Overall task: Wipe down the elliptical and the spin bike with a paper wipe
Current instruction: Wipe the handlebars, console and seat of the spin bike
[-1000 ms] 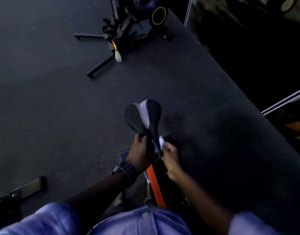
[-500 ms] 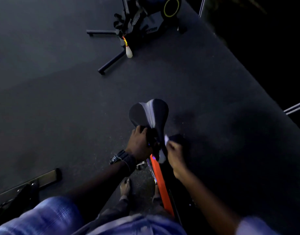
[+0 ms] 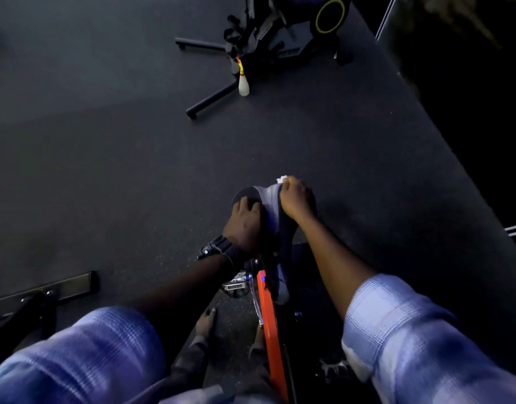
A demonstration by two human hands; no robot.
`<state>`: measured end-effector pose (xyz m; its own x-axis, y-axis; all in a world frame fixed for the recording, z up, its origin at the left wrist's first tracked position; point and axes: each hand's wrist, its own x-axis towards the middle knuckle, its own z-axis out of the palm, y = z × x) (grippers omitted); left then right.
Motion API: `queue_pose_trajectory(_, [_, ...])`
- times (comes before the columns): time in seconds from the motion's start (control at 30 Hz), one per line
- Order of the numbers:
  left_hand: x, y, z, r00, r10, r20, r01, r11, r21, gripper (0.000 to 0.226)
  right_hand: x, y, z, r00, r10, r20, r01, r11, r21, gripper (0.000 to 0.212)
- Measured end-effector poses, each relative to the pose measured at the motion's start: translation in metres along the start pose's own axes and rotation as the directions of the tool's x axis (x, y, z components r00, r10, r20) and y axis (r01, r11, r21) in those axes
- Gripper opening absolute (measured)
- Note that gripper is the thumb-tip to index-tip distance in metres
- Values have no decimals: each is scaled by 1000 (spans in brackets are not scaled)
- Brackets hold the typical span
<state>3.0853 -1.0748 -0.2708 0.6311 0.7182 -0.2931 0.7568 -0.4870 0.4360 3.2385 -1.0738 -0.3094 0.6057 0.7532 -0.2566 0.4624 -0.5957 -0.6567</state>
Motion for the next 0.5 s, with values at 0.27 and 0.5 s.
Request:
queue_pose_trajectory(0.27, [-5, -19, 1, 994, 100, -44, -101, 995, -19, 64, 7, -38, 15, 934, -243, 261, 334, 851, -405, 35])
queue_pose_trajectory(0.5, [-18, -23, 4, 991, 108, -81, -115, 990, -85, 50, 2, -41, 25, 725, -484, 490, 646, 725, -240, 34])
